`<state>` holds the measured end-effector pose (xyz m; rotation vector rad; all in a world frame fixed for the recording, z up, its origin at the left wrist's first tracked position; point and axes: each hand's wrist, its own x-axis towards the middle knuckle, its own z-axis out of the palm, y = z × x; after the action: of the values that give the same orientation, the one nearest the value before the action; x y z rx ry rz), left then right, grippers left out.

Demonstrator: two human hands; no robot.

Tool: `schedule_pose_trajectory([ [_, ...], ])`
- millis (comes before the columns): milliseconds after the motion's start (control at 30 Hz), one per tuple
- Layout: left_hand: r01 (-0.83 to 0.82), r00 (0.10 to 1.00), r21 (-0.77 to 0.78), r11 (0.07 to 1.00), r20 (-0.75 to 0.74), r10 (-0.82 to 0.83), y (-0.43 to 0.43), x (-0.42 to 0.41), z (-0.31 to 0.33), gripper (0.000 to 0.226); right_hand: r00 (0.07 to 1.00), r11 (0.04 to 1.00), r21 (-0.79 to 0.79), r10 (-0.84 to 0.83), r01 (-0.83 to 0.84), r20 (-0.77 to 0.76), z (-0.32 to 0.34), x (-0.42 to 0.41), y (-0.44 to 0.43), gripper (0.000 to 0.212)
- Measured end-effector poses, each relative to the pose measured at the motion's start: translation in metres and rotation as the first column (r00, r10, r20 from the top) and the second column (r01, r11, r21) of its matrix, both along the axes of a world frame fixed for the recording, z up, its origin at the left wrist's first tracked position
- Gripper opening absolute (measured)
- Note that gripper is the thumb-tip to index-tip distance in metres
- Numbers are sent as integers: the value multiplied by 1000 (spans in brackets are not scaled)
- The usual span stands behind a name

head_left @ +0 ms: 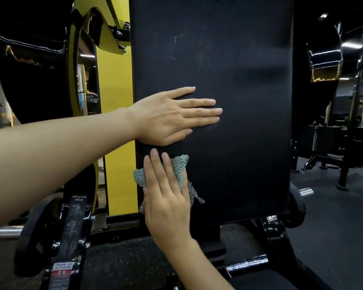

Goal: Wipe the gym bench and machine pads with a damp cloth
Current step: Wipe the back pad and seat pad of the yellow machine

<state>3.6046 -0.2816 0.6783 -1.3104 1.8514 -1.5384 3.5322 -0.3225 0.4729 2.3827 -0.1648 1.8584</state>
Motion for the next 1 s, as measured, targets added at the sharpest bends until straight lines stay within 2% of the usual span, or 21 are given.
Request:
schedule_pose_trajectory([
  [100,-4,1000,-13,1000,-2,4,1,-1,-2,57,998,998,-63,6,-9,-60,2,-12,-23,58],
  [233,-8,1000,-19,1000,-3,8,1,0,-3,57,1000,1000,23,-14,14,14,8,-30,-58,51],
  [367,1,1000,-24,1000,-11,-1,1,0,-4,57,991,983,181,-41,18,124,7,-41,-81,49],
  [467,3,1000,-20,1000,-12,-3,0,0,-3,57,973,944,329,-85,9,215,8,-29,-62,50],
  [533,6,1000,-22,1000,-10,-6,-1,0,-2,57,969,927,375,-86,-8,232,8,-18,-40,50],
  [667,10,1000,-29,1000,-4,-10,-1,1,-4,57,989,969,239,25,-60,147,0,1,2,50],
  [767,-1,1000,-24,1000,-6,1,0,0,-3,57,999,997,78,-1,-3,47,-4,9,20,51],
  [900,-3,1000,-29,1000,-17,2,1,-2,-4,57,998,989,-148,-23,13,-67,-7,-2,0,52],
  [1000,-9,1000,-50,999,-16,8,2,-3,-7,57,994,983,-185,-12,-8,-105,-13,-22,-34,54],
])
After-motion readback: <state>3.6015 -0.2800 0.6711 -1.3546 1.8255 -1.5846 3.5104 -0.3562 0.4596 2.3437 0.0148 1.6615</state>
